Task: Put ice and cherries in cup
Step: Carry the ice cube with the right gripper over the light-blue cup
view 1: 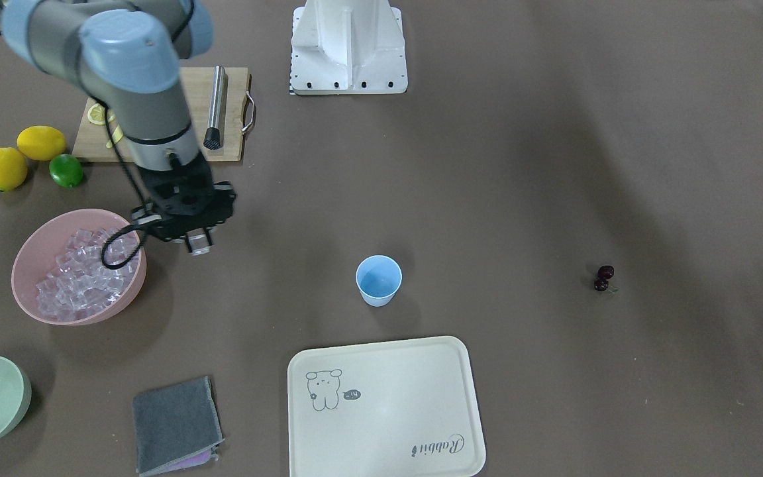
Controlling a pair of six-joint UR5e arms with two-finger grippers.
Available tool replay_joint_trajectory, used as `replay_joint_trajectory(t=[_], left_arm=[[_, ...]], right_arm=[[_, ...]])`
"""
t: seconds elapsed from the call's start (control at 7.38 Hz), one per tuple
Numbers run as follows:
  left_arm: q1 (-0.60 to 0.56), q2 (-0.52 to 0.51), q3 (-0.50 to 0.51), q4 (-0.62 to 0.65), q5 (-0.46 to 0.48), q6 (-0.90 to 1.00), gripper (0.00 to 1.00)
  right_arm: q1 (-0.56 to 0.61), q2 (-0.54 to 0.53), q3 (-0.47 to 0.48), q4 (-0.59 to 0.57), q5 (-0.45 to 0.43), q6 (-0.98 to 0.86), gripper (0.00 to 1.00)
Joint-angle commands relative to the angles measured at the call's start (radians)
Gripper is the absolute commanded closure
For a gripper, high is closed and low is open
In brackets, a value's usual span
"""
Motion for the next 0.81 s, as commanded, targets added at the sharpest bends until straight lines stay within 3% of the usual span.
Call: replay_joint_trajectory(t=[0.0, 0.14, 0.27, 0.54, 0.68], left_arm=[[0.0, 0.0, -0.004, -0.001, 0.0, -0.002, 0.02], [0.0, 0.0, -0.004, -0.001, 0.0, -0.001, 0.02], [0.0, 0.0, -0.006, -0.001, 0.0, 0.001, 0.02], [0.0, 0.0, 0.002, -0.007, 0.0, -0.001, 0.02], [0.0, 0.0, 0.004, -0.007, 0.0, 0.001, 0.02]], right_arm=[[-0.099, 0.169, -0.217, 0.186, -0.058, 0.223, 0.75], [-0.107, 0.25, -0.379, 0.299, -0.078, 0.242, 0.75], [-0.119, 0.292, -0.471, 0.393, -0.119, 0.285, 0.74], [-0.128, 0.289, -0.472, 0.408, -0.125, 0.314, 0.73], [-0.129, 0.288, -0.469, 0.409, -0.125, 0.316, 0.17]])
